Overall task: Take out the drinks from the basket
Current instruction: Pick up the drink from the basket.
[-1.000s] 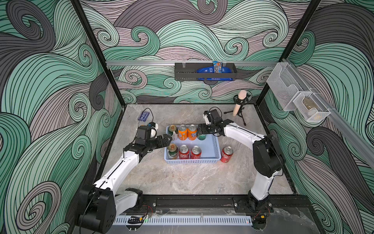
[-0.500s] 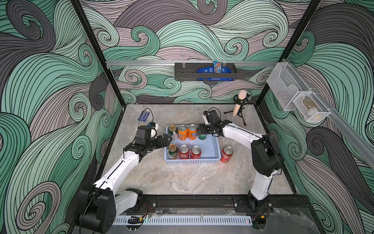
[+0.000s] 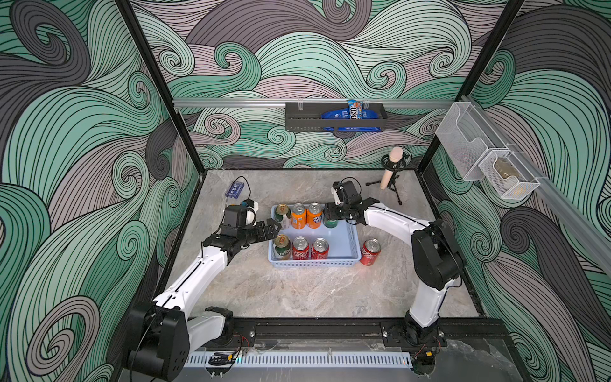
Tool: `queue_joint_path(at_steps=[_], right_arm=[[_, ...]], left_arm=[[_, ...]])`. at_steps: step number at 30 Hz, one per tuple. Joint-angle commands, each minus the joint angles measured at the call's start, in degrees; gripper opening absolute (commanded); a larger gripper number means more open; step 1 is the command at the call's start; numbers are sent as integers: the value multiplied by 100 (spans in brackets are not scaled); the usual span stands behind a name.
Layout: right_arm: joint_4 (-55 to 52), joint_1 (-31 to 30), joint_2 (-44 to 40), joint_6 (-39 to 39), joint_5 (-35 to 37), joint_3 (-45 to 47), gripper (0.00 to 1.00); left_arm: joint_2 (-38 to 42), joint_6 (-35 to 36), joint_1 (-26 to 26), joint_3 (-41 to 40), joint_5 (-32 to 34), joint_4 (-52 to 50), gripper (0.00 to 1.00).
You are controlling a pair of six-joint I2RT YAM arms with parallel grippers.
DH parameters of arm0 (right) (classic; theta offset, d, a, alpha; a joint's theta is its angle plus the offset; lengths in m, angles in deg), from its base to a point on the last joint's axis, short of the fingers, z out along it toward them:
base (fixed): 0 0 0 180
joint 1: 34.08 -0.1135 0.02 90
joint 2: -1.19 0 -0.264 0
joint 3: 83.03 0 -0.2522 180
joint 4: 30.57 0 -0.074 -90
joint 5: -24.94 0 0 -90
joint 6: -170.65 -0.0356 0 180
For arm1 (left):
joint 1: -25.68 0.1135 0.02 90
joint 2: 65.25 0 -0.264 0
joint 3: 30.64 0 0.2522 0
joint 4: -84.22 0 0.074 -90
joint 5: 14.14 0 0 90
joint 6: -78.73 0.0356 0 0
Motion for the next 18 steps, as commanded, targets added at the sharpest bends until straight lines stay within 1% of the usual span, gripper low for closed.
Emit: queue_joint_path(at_steps=[1, 4, 11, 18], right_arm=[[-23, -32, -456, -18, 88, 63, 50], [-22, -37, -718, -9, 62, 76, 49], [-22, 31, -1266, -18, 75, 64, 48], [-47, 443, -1825, 63, -137, 34, 48]], left_arm=[[15, 69, -14, 183, 24, -31, 98], [15, 79, -14, 207, 124, -84, 98], [67, 34, -23, 194, 91, -68, 98], [155, -139, -49, 434, -4, -177, 98]])
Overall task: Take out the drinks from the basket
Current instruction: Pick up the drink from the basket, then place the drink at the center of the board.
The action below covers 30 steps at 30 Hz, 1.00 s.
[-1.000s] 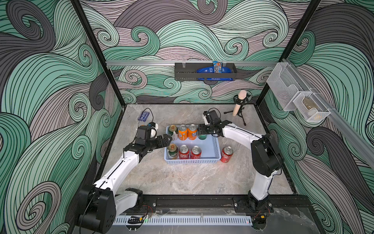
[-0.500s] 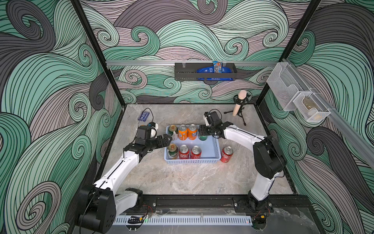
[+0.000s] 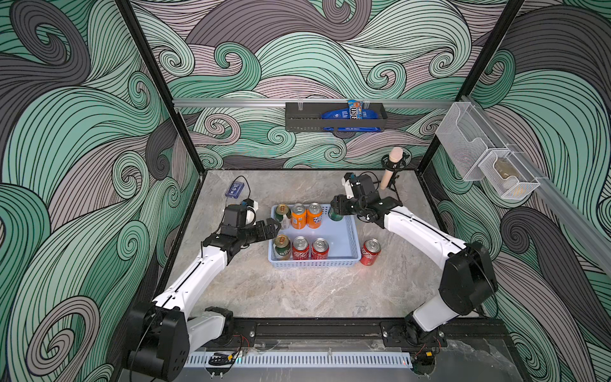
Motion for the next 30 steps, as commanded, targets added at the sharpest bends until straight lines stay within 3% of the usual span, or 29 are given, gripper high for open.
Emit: queue_joint_path(at_steps=[1, 15, 30], right_arm=[[313, 304, -447, 67, -88, -151, 49], [151, 1269, -1023, 210, -189, 452, 50], [499, 1341, -860, 126, 43, 1323, 50]], left_arm=[[161, -110, -53, 386, -65, -118, 98], [161, -352, -479, 651, 4, -13, 98], [423, -202, -502, 281, 587, -22, 98]])
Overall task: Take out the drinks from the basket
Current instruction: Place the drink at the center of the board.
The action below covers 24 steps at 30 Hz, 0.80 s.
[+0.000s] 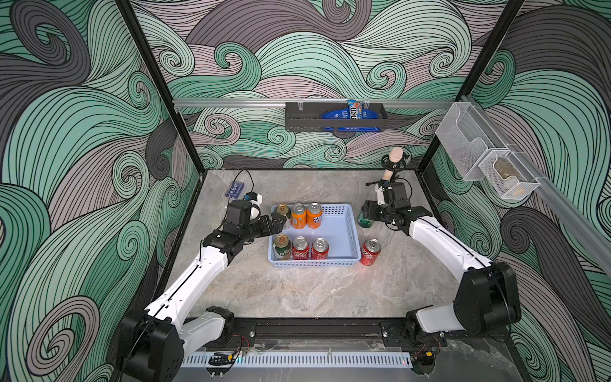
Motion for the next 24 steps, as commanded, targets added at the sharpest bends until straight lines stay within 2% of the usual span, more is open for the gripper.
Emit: queue_joint_path(at_steps=[1, 12, 19, 24], right_arm=[[628, 16, -1, -43, 29, 124, 50], [1026, 10, 258, -170, -180, 487, 51], [1107, -51, 490, -206, -41, 560, 53], [1160, -126, 617, -223, -31, 608, 59]], left_arm=[[167, 98, -21, -68, 210, 11, 98], [271, 177, -21, -208, 344, -16, 98], [280, 251, -21, -331, 420, 44, 98], [260, 302, -21, -393, 439, 141, 98]])
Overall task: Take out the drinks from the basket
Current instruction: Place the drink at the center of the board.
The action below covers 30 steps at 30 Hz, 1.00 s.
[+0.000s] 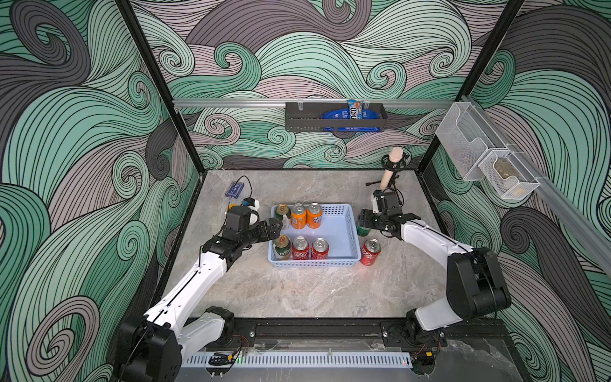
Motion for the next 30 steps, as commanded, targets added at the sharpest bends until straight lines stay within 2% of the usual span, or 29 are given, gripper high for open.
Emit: queue_joint_path(at_steps=[1, 7, 11, 18, 25, 30], right_arm=[[330, -74, 68, -54, 12, 11, 61], [311, -118, 56, -54, 27, 54, 77], [308, -136, -21, -44, 4, 88, 84], [315, -136, -205, -54, 48, 100, 89], [302, -123, -982, 16, 123, -43, 93], [304, -74, -1590, 180, -458, -253, 95]], left_arm=[[65, 140, -21, -6, 73, 143, 98], [26, 158, -21, 4, 63, 191, 98], [-16, 156, -21, 22, 55, 200, 98], [-60, 151, -21, 28, -5, 240, 98], [-55, 175, -12, 10, -69, 352, 99], [-91, 221, -12, 385, -201, 303, 99]])
